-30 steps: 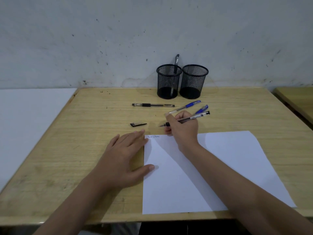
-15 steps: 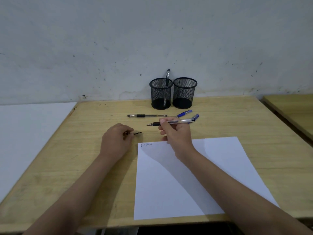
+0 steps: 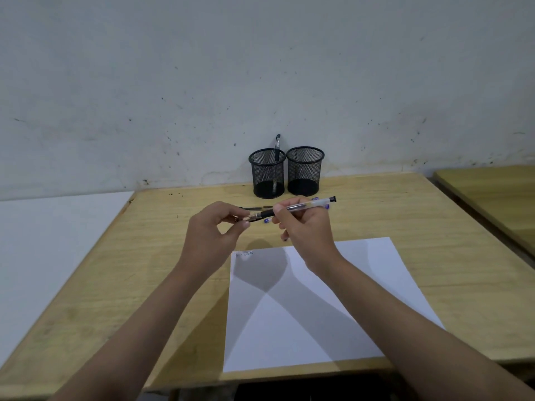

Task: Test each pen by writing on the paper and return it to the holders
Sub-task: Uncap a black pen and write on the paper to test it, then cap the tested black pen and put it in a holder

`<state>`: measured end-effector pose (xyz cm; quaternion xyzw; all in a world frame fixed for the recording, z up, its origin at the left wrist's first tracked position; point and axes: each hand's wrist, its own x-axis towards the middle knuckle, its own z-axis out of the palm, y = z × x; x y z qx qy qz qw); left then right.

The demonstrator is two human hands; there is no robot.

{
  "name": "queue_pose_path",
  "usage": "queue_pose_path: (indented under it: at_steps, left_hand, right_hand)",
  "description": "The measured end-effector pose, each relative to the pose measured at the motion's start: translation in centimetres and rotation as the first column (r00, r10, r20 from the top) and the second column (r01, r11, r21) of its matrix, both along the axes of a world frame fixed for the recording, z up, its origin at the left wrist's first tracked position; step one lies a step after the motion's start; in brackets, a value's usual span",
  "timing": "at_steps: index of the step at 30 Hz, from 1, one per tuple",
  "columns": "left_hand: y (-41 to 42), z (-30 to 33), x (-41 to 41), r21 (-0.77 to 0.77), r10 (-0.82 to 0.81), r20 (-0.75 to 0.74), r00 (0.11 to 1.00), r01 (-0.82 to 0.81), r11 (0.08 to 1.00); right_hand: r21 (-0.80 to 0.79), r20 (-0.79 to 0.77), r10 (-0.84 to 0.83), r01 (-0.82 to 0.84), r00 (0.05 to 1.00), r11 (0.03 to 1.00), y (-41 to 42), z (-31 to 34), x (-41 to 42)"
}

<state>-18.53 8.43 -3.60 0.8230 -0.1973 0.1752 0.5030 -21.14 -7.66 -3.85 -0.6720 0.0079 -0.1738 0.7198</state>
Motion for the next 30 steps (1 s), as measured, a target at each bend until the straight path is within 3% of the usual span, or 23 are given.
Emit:
queue_pose_path:
  at_steps: [13, 19, 23, 25, 27, 30]
  left_hand:
    - [-1.4, 1.7, -1.7, -0.075, -0.039, 0.155, 0.987, 0.051, 0.996]
    - [-2.1, 2.5, -1.4, -0.115, -0.023, 0.211, 0.977, 0.049, 0.992]
    - [-2.2, 3.6, -0.1, -0.050, -0.021, 0.159, 0.987, 0.030, 0.998]
    - [-2.3, 4.3, 1.0, -0.035, 0.019, 0.149, 0.989, -0.014, 0.999]
    - [-2.2, 4.9, 2.1, 0.010, 0.039, 0.164, 0.986, -0.042, 0.999]
    - [-2.1, 5.9, 3.5, 0.078, 0.007, 0.148, 0.989, -0.019, 0.997]
  right_hand:
    - [0.046, 0.082, 0.117, -0.121, 0.990, 0.992, -1.2, 1.0, -1.0]
    - [0.149, 0.082, 0.111, -0.122, 0.990, 0.981, -1.0, 1.3, -0.3]
    - [0.155, -0.169, 0.125, -0.099, 0.978, 0.983, -1.3, 2.3, 0.0]
    - [0.022, -0.212, 0.064, -0.060, 0.975, 0.998, -1.4, 3.1, 0.4]
    - [-0.224, 0.025, -0.061, 0.065, 0.998, 0.972, -1.9, 3.7, 1.2]
    - [-0.567, 0.454, -0.049, 0.331, 0.890, 0.754, -3.5, 4.5, 3.3]
